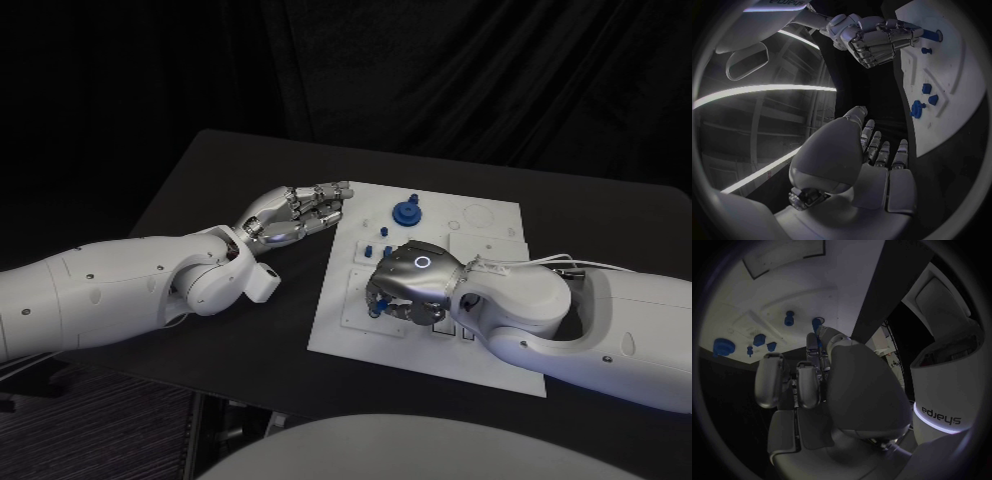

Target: Assemble the parts on the task board

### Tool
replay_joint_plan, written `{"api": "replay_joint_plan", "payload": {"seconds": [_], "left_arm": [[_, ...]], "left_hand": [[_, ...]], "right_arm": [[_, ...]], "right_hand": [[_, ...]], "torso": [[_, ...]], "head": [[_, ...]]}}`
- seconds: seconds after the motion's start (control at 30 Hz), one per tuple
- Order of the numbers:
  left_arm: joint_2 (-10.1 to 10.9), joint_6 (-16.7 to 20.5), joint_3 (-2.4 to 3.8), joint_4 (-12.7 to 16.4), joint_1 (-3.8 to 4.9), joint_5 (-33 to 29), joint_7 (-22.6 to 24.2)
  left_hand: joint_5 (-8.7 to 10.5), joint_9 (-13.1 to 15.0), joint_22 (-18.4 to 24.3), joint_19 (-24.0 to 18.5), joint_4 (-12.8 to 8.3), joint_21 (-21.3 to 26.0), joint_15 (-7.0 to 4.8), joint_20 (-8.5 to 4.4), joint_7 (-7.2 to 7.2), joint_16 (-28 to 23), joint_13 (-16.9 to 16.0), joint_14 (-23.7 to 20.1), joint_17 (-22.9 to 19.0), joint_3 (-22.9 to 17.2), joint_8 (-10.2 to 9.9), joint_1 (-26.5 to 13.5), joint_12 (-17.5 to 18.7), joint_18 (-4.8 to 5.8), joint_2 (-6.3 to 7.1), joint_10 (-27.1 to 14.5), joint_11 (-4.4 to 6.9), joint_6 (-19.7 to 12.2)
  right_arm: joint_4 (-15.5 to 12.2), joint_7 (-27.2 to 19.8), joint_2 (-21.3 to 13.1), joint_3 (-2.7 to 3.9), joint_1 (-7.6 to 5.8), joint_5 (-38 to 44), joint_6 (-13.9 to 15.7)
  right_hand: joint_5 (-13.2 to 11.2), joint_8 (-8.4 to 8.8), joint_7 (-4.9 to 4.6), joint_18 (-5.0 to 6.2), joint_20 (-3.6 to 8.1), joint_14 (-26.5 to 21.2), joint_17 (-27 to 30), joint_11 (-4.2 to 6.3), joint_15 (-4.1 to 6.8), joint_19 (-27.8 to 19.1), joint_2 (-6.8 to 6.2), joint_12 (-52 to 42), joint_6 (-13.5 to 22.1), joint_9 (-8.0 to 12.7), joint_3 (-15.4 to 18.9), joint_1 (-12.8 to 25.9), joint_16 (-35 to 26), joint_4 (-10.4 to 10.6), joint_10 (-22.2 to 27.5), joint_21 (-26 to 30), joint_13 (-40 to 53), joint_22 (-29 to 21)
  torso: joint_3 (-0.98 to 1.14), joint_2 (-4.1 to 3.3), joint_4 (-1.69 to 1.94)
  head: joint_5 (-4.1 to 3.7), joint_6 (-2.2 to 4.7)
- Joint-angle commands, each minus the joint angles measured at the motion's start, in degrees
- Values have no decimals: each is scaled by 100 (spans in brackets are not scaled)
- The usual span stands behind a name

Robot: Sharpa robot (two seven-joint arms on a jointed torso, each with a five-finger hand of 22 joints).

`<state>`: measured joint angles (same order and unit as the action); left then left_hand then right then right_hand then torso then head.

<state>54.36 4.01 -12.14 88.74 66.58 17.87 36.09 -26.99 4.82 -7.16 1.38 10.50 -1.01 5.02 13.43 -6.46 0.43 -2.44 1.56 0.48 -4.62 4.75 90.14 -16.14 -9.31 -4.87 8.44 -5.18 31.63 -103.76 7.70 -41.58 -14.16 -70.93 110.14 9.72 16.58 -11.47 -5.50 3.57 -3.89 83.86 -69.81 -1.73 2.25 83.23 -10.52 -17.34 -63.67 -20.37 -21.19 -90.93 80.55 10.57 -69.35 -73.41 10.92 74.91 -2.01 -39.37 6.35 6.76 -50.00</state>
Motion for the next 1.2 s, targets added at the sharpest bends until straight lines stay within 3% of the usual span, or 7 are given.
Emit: {"api": "replay_joint_plan", "payload": {"seconds": [0.03, 0.23, 0.53, 0.83, 1.2], "left_arm": [[-22, -79, 5, 2, -12, 2, 21], [-40, -99, 5, -2, -22, 2, -5], [-32, -103, 5, -4, -45, 2, -30], [-33, -101, 5, -4, -54, 2, -42], [-40, -102, 5, -14, -59, 2, -78]], "left_hand": [[-40, 2, -3, 0, -12, -7, 38, 40, -18, 29, -7, 15, 6, -16, 29, 6, -27, -110, -71, 7, -39, -12], [-42, 5, -5, 2, -13, -7, 46, 44, -24, 31, -8, 19, 7, -20, 35, 2, -35, -110, -75, 11, -47, -1], [-41, 6, -6, 3, -14, -8, 51, 47, -29, 33, -8, 24, 9, -22, 39, 0, -41, -110, -77, 14, -53, 5], [-41, 6, -6, 3, -14, -8, 51, 47, -29, 33, -8, 24, 9, -22, 39, 0, -41, -110, -77, 14, -53, 5], [-40, 9, -5, 5, -16, -8, 57, 50, -33, 35, -8, 29, 10, -25, 44, -4, -40, -110, -77, 13, -58, 11]], "right_arm": [[34, 8, 22, 3, 26, 142, -110], [88, -35, 49, 3, 54, 88, -93], [118, -84, 72, 3, 93, 10, -48], [94, -97, 78, 3, 110, 0, -48], [70, -82, 69, 3, 113, -2, -84]], "right_hand": [[-10, -16, -23, 9, 1, 157, -2, 6, 10, -44, 56, -4, -75, -13, -4, 60, -31, -3, -50, 18, 5, 1026], [-23, -9, -20, 9, 2, 152, 12, 9, 12, -46, 59, -4, -78, -14, -2, 76, -39, -1, -60, 20, 12, 1026], [-39, -4, -17, 11, 3, 147, 25, 13, 14, -50, 64, -5, -82, -15, -2, 84, -47, -2, -68, 29, 17, 1023], [-56, -1, -14, 11, 4, 145, 24, 15, 16, -51, 68, -3, -87, -16, -2, 90, -47, -3, -72, 30, 22, 1023], [-64, -2, -12, 11, 6, 143, 30, 17, 17, -52, 69, -1, -97, -19, -2, 91, -51, -7, -73, 32, 25, 1023]], "torso": [[-7, 7, -2], [2, 7, 6], [-9, 13, -3], [1, 3, 13], [-5, 4, -6]], "head": [[-15, 0], [-5, 0], [26, 0], [8, 0], [28, 0]]}}
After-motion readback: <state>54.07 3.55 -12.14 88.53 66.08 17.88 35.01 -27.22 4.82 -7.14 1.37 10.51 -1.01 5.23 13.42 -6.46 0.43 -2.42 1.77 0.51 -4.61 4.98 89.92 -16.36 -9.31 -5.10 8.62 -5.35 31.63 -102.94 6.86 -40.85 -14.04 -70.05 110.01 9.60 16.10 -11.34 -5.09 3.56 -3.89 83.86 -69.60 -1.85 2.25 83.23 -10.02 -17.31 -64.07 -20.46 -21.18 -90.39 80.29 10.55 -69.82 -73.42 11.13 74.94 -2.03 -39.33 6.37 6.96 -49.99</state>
